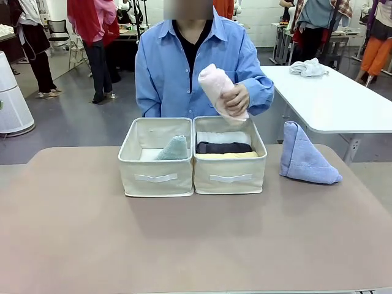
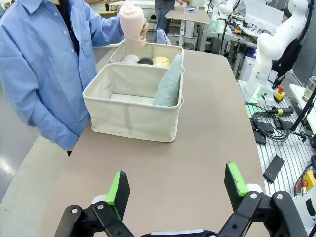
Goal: Sort the towels based on their folding style.
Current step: Pick up another triangle-folded towel from the table and place it in the left Fabric basket.
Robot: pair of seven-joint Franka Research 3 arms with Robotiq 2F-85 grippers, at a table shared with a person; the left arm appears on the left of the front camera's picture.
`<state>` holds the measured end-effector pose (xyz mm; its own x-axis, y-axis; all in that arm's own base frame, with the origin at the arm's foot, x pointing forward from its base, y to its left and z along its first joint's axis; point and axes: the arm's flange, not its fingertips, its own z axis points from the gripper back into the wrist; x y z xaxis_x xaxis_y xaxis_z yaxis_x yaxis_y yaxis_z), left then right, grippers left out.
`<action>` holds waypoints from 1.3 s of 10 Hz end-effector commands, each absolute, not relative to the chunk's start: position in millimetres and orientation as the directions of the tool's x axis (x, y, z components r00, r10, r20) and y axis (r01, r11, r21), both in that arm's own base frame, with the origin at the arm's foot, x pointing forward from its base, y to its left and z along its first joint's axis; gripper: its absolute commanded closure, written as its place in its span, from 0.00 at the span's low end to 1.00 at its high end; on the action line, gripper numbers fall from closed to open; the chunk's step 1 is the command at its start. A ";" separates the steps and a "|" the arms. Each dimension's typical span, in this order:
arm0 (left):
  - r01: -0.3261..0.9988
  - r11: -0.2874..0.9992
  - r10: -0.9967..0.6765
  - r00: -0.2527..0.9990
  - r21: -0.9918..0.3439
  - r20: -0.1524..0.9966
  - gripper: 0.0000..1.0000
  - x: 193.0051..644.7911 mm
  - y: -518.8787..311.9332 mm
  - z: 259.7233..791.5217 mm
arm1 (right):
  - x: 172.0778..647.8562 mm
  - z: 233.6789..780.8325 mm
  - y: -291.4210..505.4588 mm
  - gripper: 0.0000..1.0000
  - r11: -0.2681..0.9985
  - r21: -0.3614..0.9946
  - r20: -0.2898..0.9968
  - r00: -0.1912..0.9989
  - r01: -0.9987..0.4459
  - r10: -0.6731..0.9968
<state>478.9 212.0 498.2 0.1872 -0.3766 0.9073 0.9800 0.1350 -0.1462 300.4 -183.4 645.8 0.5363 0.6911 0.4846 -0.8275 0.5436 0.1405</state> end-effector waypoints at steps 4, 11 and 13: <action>0.979 0.144 -0.381 0.188 -0.142 0.905 0.00 477.6 212.2 499.2 | 368.6 592.2 -52.4 0.00 0.353 -0.219 0.320 0.275 -0.909 0.907; 0.979 0.144 -0.381 0.188 -0.142 0.905 0.00 477.6 212.2 499.2 | 386.6 566.5 -4.0 0.00 0.229 -0.276 0.285 0.148 -0.933 0.947; 0.979 0.144 -0.381 0.188 -0.142 0.905 0.00 477.6 212.2 499.2 | 386.6 566.5 -4.0 0.00 0.229 -0.276 0.285 0.148 -0.933 0.947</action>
<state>478.8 212.0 498.2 0.1872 -0.3765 0.9073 0.9800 0.1351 -0.1461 386.5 -3.7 566.5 0.1306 0.9454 0.2987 -0.9352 0.2174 -0.2794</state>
